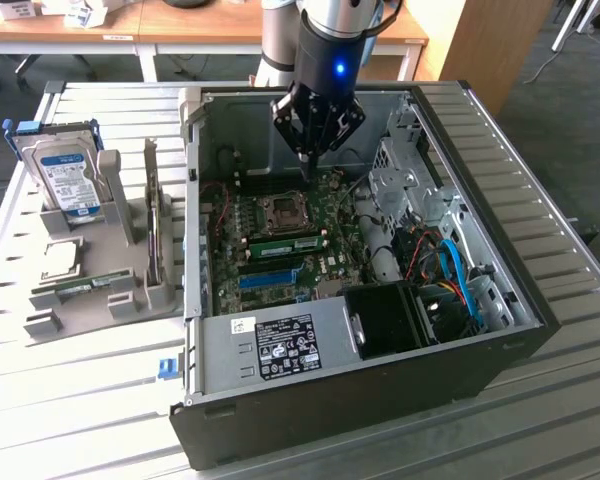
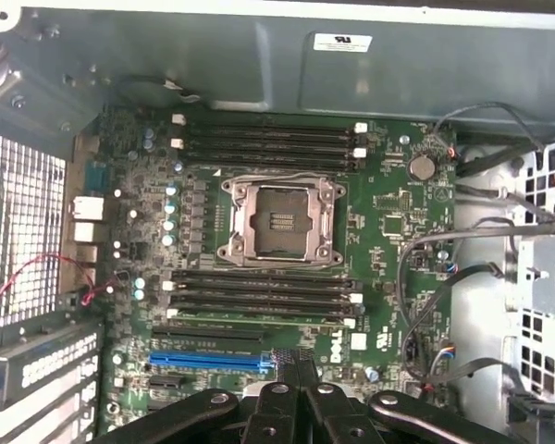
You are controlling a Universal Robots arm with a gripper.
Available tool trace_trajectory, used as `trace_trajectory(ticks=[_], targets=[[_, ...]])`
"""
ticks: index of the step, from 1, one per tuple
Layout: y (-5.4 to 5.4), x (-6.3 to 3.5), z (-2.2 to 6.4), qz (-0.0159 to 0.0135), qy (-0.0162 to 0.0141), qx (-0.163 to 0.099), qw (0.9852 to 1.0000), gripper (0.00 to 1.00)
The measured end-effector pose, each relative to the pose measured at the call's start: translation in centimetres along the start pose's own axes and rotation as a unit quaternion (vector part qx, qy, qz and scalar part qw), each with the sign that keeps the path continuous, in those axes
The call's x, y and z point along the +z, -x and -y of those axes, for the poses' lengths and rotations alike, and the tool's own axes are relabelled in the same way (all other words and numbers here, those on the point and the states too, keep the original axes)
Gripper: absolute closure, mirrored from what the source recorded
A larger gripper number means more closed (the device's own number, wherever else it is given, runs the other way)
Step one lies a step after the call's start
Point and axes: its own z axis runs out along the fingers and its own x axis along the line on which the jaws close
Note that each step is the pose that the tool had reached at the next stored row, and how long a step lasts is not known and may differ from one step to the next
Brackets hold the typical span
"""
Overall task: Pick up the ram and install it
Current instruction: 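Press down the ram until it locks into place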
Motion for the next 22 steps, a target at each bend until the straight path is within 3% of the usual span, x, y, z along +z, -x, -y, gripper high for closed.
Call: trace_trajectory(ticks=[4, 16, 22], targets=[[0.0, 0.0, 0.0, -0.0043, 0.0003, 0.008, 1.0, 0.89], [0.01, 0.01, 0.0, -0.0044, -0.0013, 0.008, 1.0, 0.89], [0.01, 0.01, 0.0, -0.0045, -0.005, 0.008, 0.9999, 0.89]])
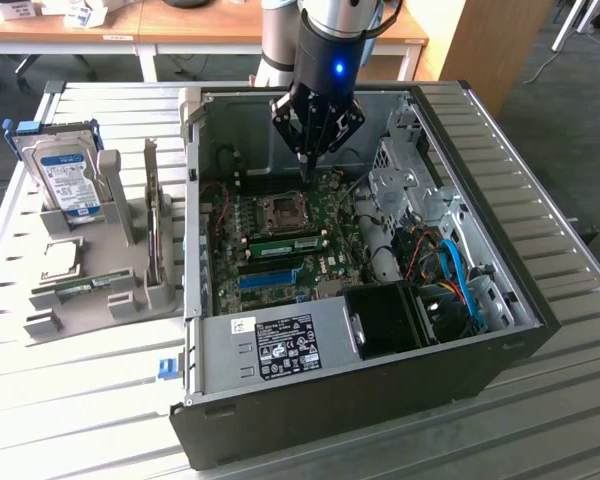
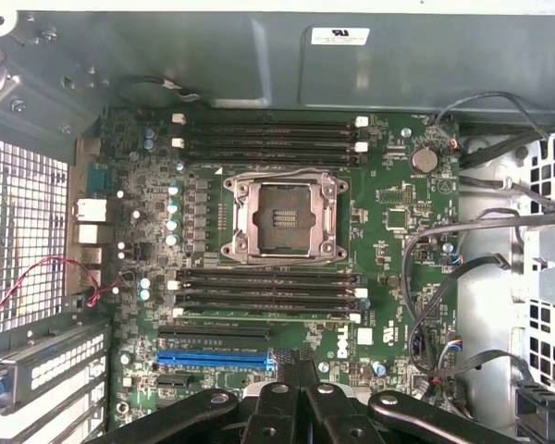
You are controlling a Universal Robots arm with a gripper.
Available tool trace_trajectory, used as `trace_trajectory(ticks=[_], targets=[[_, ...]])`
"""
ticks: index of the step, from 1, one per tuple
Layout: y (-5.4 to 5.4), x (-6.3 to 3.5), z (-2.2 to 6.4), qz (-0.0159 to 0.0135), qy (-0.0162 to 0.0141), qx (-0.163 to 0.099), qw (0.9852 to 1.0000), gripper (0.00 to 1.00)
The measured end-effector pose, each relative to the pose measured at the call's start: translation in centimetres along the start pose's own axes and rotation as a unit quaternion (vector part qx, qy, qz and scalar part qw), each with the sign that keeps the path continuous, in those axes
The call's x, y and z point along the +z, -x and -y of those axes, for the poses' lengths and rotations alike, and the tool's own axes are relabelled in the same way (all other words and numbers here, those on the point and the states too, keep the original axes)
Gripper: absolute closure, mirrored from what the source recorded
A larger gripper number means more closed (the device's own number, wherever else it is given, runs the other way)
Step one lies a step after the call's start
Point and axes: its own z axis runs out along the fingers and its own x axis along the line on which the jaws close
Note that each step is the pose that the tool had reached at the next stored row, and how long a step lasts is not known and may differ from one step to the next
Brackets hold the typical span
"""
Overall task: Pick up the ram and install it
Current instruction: 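Press down the ram until it locks into place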
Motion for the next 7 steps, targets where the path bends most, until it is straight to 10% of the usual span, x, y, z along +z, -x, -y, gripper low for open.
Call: trace_trajectory(ticks=[7], targets=[[0.0, 0.0, 0.0, 0.0, 0.0, 0.0, 1.0, 0.89]])
